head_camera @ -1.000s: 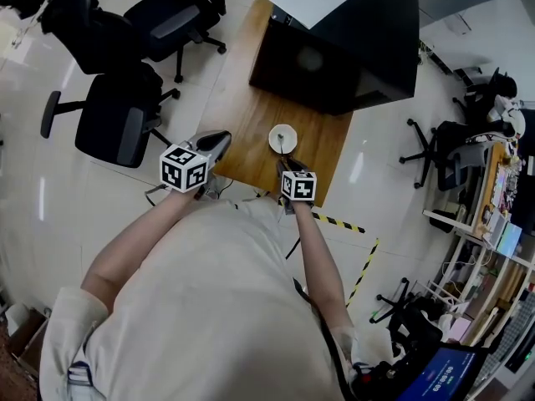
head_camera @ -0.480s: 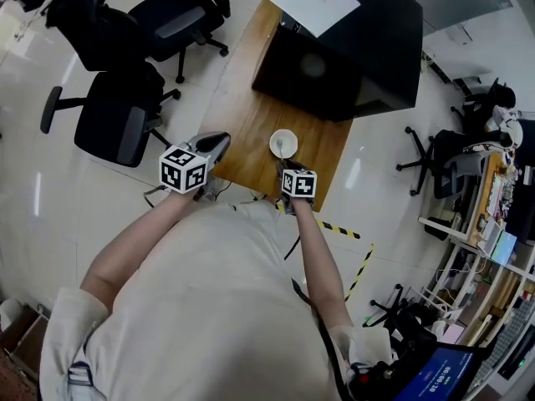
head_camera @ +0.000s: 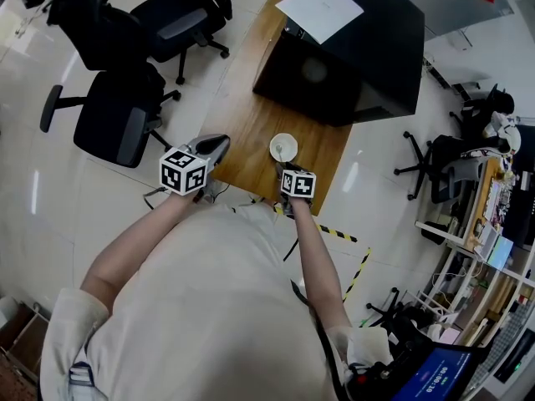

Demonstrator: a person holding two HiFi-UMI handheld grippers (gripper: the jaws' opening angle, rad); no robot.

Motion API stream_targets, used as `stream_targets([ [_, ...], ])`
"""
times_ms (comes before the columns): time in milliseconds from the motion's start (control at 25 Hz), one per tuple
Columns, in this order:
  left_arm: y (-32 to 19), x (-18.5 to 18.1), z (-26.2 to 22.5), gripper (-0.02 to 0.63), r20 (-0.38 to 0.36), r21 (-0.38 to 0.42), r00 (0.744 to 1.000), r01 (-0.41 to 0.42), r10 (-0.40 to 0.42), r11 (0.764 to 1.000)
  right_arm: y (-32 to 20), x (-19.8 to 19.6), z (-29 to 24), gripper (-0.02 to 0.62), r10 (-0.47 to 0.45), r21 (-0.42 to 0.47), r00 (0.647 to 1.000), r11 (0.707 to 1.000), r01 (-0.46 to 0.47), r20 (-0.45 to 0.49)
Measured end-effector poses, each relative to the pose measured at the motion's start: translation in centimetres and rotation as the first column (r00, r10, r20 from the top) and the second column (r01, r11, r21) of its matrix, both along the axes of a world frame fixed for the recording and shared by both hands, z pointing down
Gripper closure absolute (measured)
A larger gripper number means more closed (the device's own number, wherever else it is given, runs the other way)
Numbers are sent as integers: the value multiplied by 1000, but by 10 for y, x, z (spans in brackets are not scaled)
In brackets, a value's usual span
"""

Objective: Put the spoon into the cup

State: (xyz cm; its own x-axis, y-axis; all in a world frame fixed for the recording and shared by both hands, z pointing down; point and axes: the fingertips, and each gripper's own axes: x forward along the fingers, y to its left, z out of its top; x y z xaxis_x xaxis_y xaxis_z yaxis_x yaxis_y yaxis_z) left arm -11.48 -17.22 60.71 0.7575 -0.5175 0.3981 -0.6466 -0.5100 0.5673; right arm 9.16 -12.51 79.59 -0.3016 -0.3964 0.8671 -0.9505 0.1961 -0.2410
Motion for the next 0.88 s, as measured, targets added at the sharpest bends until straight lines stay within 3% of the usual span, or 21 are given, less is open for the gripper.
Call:
stream_targets([
  [520,0,-7,-1,606,-21,-5,1000,4,-4,1000,-1,5,4,458,6,-3,999,1000,-7,-41],
  [640,4,-13,-1,606,-29,-6,1000,-2,1,1000,-1,7,-1,423,30,24,998,999,-29,-52],
  [880,21,-27,5,606,-45,-17,999,-17,16,1000,3,4,-26,422,72,124,995,990,-62,-76],
])
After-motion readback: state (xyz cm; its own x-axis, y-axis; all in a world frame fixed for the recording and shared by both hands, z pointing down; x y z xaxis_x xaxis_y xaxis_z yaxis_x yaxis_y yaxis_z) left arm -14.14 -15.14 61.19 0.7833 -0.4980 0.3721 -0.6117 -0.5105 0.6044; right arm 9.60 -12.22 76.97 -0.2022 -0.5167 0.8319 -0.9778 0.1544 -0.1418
